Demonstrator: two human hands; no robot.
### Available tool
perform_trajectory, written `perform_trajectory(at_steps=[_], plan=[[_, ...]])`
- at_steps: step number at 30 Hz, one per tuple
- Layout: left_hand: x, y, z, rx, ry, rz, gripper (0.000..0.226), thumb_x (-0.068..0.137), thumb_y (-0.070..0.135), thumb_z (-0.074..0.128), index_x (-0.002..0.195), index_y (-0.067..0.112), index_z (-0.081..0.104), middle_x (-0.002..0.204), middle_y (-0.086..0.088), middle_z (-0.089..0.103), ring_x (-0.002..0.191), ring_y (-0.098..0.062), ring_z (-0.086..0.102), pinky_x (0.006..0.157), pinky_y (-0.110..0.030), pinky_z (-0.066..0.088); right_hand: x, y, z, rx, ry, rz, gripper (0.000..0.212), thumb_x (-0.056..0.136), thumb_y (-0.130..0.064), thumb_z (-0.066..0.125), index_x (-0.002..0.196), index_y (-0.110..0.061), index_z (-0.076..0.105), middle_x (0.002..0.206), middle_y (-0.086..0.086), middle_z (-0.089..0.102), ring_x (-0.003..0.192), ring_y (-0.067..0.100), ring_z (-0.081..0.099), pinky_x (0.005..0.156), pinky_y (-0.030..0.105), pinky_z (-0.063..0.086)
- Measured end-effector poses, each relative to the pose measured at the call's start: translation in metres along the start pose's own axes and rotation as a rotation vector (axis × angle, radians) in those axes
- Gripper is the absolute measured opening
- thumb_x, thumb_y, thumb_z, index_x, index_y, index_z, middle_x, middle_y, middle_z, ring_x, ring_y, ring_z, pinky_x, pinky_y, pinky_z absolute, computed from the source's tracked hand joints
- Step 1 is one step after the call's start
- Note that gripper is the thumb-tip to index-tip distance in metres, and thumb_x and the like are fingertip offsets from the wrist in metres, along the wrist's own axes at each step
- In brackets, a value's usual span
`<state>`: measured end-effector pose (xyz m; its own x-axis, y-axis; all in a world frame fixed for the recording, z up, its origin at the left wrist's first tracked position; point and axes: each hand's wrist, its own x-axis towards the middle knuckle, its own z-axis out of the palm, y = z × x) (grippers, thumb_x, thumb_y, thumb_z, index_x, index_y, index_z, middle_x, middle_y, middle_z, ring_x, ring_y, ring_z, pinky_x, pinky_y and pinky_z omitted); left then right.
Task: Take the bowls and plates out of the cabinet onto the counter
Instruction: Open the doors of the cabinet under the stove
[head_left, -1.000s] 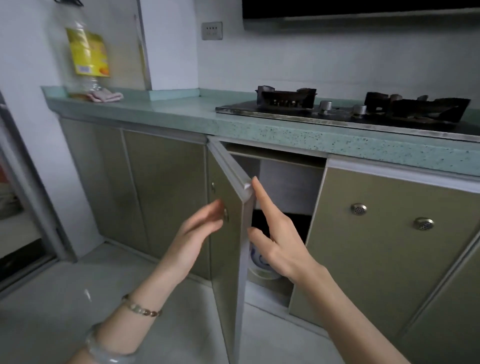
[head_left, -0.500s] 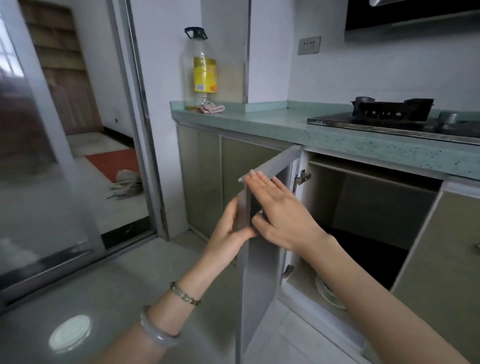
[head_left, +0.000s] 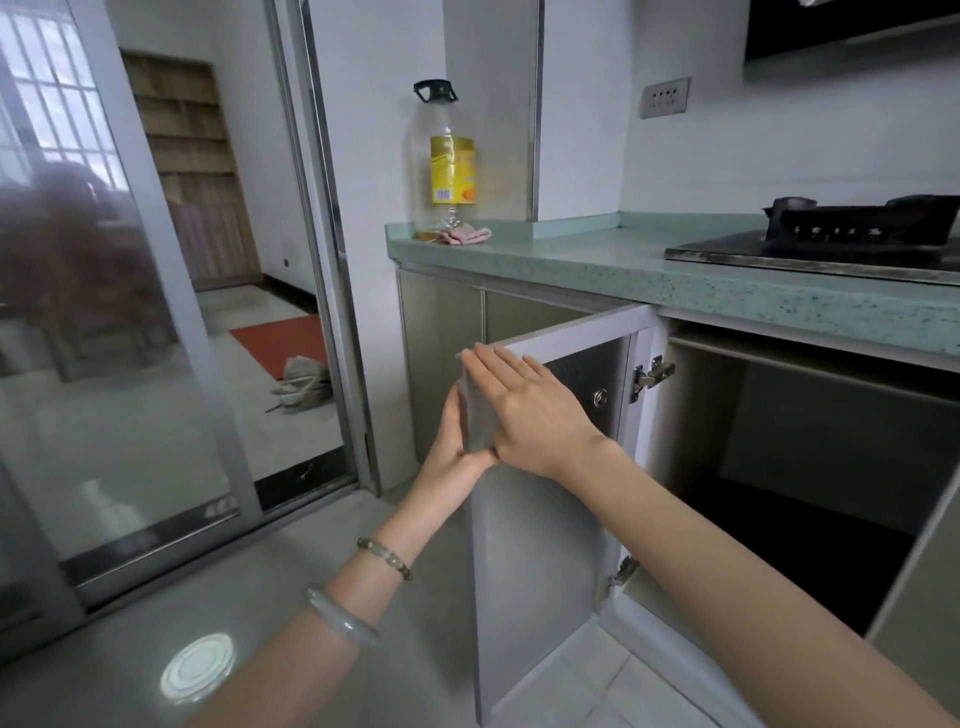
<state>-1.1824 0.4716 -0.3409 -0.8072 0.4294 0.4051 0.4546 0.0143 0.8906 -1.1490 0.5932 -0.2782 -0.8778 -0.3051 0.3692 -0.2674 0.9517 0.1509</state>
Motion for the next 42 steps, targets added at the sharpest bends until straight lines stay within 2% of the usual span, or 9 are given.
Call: perform_trajectory(at_steps=[5, 8, 12, 16, 21, 26, 31, 33, 42], plan=[[0.007, -0.013, -0.003, 0.077, 0.076, 0.023, 0.089, 0.082, -0.001, 0.066, 0.138, 0.040, 0.010, 0.130, 0.038, 0.024, 0.110, 0.037, 0.028, 0.088, 0.006, 0.029, 0.002, 0.006, 0.006, 0.100, -0.028, -0.017, 0.093, 0.080, -0.018, 0.056, 0.152, -0.016, -0.003, 0.161, 0.006, -0.005, 0.149, 0.022, -0.003, 0.120, 0.038, 0.007], [0.007, -0.018, -0.005, 0.035, 0.127, -0.017, 0.087, 0.081, -0.002, 0.067, 0.143, 0.034, 0.019, 0.142, 0.016, 0.037, 0.129, 0.003, 0.038, 0.109, -0.024, 0.035, -0.009, 0.019, 0.010, 0.078, -0.014, -0.007, 0.090, 0.082, -0.014, 0.052, 0.151, -0.015, -0.006, 0.161, 0.006, -0.009, 0.148, 0.022, -0.006, 0.121, 0.036, 0.005], [0.007, -0.028, 0.005, 0.070, 0.202, -0.065, 0.100, 0.082, 0.002, 0.068, 0.153, 0.024, 0.002, 0.159, -0.001, 0.018, 0.145, -0.018, 0.022, 0.118, -0.049, 0.021, -0.044, 0.051, 0.018, -0.006, -0.028, 0.053, 0.081, 0.087, -0.010, 0.043, 0.151, -0.016, -0.006, 0.160, 0.004, -0.011, 0.148, 0.020, -0.008, 0.121, 0.033, 0.001], [0.004, -0.034, 0.054, 0.367, 0.418, 0.228, 0.099, 0.073, 0.018, 0.065, 0.152, 0.010, 0.005, 0.161, -0.010, 0.005, 0.148, -0.025, 0.010, 0.118, -0.053, 0.014, -0.094, 0.095, 0.018, -0.128, -0.057, 0.164, 0.073, 0.093, -0.013, 0.040, 0.151, -0.015, -0.003, 0.161, 0.006, -0.005, 0.148, 0.021, -0.004, 0.118, 0.030, -0.004], [0.010, -0.041, 0.176, 0.346, 0.051, 0.338, 0.099, 0.079, 0.032, 0.067, 0.152, 0.008, 0.005, 0.160, -0.006, 0.004, 0.148, -0.018, 0.005, 0.120, -0.038, 0.003, -0.175, 0.150, 0.005, -0.443, -0.128, 0.203, 0.071, 0.085, -0.013, 0.055, 0.148, -0.007, 0.025, 0.155, 0.016, 0.026, 0.143, 0.032, 0.025, 0.117, 0.044, 0.011], [0.017, -0.048, 0.303, 0.365, -0.270, 0.302, 0.098, 0.084, 0.052, 0.060, 0.152, 0.011, 0.003, 0.161, -0.003, -0.005, 0.149, -0.019, 0.003, 0.118, -0.035, 0.001, -0.240, 0.211, -0.006, -0.656, -0.390, 0.328, 0.063, 0.095, -0.011, 0.037, 0.151, -0.006, 0.007, 0.159, 0.017, 0.010, 0.147, 0.031, 0.006, 0.116, 0.041, -0.008], [0.032, -0.052, 0.389, 0.387, -0.527, 0.237, 0.102, 0.083, 0.060, 0.058, 0.152, 0.010, 0.002, 0.162, -0.007, -0.004, 0.148, -0.023, 0.007, 0.118, -0.041, 0.006, -0.259, 0.244, -0.009, -0.942, -0.514, 0.401, 0.052, 0.095, -0.011, 0.031, 0.147, -0.005, 0.027, 0.151, 0.017, 0.034, 0.144, 0.029, 0.024, 0.118, 0.047, 0.010], [0.039, -0.052, 0.410, 0.371, -0.558, 0.225, 0.101, 0.083, 0.059, 0.059, 0.152, 0.009, 0.005, 0.162, -0.008, 0.002, 0.148, -0.023, 0.010, 0.118, -0.042, 0.010, -0.258, 0.252, -0.007, -0.956, -0.618, 0.429, 0.052, 0.095, -0.011, 0.018, 0.147, -0.006, 0.026, 0.151, 0.015, 0.034, 0.145, 0.030, 0.019, 0.117, 0.050, 0.001], [0.052, -0.044, 0.436, 0.231, -0.581, 0.182, 0.059, 0.085, 0.034, 0.067, 0.128, 0.006, 0.037, 0.136, -0.011, 0.053, 0.129, -0.030, 0.047, 0.106, -0.041, 0.030, -0.240, 0.244, -0.002, -1.129, -0.845, 0.401, 0.037, 0.098, -0.021, 0.036, 0.130, -0.018, 0.054, 0.138, 0.005, 0.050, 0.135, 0.029, 0.036, 0.115, 0.055, -0.003]])
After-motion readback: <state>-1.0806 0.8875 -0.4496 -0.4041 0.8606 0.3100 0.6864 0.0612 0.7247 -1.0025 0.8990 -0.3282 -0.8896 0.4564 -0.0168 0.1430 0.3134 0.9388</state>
